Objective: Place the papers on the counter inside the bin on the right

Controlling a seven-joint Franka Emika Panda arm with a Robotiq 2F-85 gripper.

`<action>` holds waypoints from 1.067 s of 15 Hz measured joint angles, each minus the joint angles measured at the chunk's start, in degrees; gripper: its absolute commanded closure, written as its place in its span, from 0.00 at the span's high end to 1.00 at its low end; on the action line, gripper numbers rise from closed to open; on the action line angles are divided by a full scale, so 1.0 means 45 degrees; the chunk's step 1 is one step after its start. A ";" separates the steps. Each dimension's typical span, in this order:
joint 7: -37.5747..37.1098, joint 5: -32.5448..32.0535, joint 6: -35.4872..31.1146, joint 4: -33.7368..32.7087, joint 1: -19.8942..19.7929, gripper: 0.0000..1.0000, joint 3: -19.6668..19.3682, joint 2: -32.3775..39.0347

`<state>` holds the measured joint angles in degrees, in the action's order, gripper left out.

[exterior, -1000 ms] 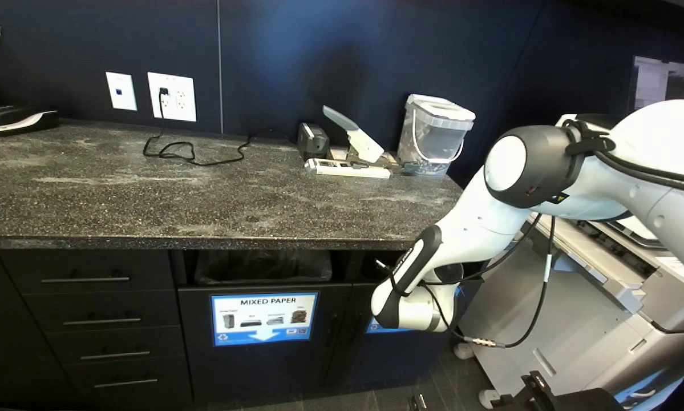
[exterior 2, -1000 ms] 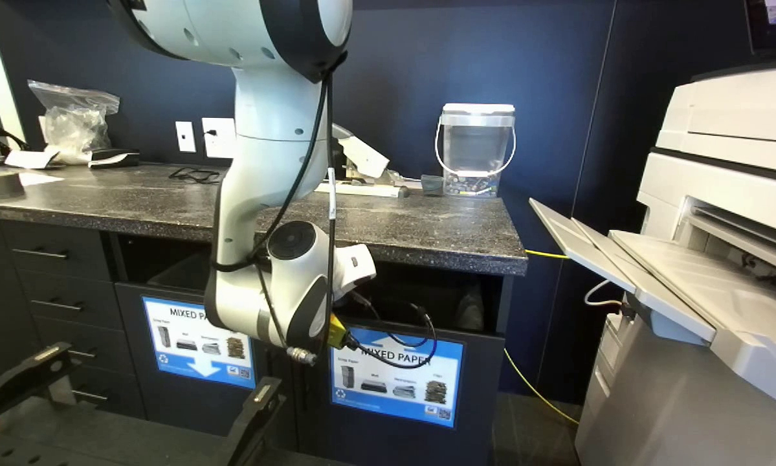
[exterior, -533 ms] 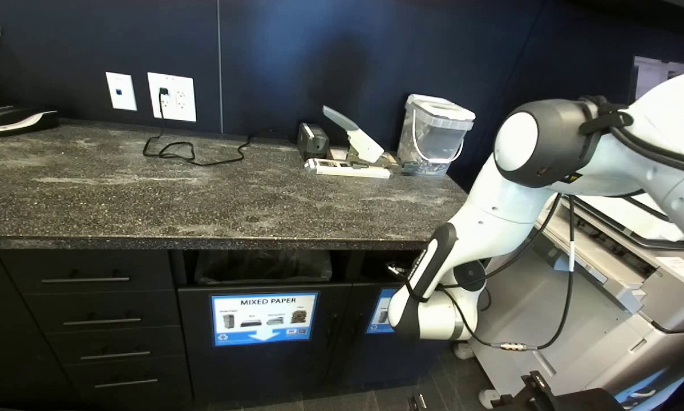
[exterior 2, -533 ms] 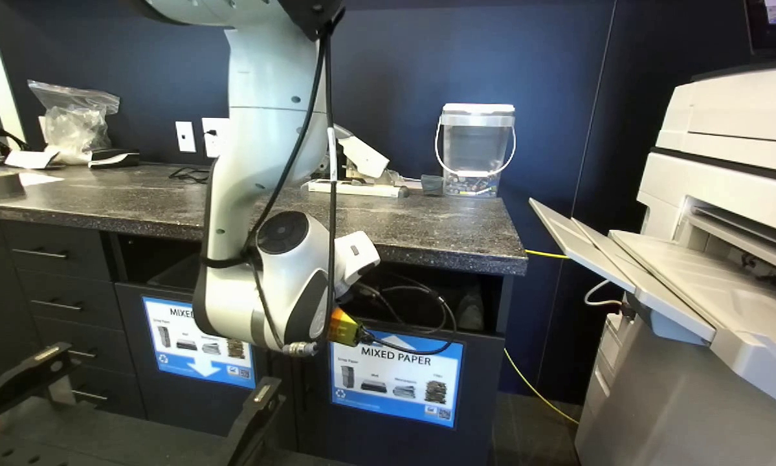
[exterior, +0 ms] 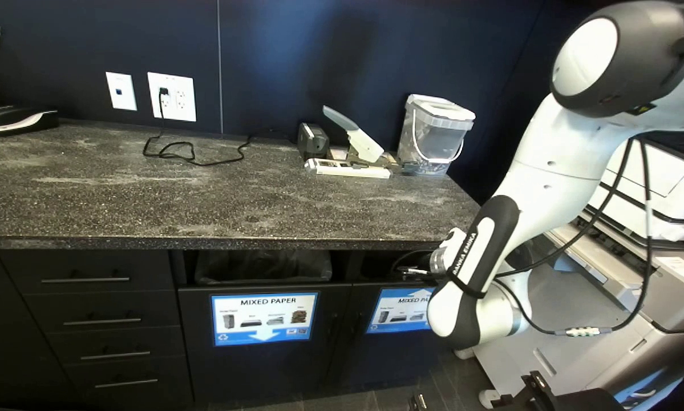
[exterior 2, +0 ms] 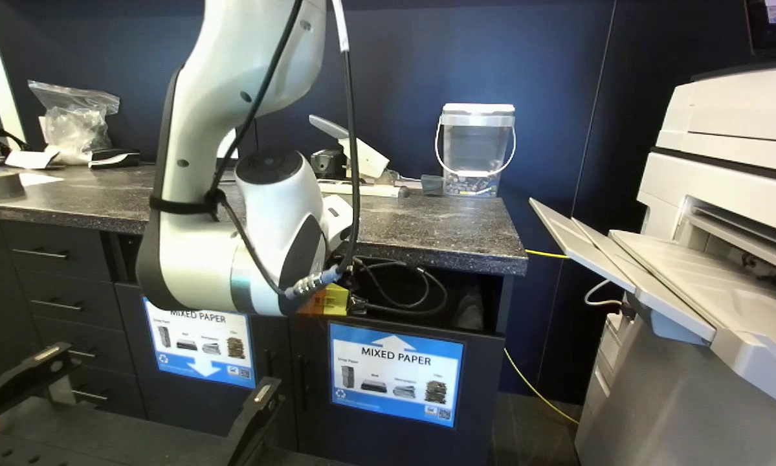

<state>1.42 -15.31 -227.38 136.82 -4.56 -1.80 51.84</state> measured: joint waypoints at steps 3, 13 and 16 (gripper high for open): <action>0.0418 -0.0629 0.1299 0.1676 -0.0173 1.00 -0.0126 -0.2078; 0.0927 -0.0663 0.8391 0.4074 -0.0385 1.00 -0.0020 -0.9070; 0.0859 -0.0509 1.0989 0.4321 -0.0423 1.00 0.0038 -1.1190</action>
<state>5.29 -17.60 -177.93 156.27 -6.46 -1.63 1.48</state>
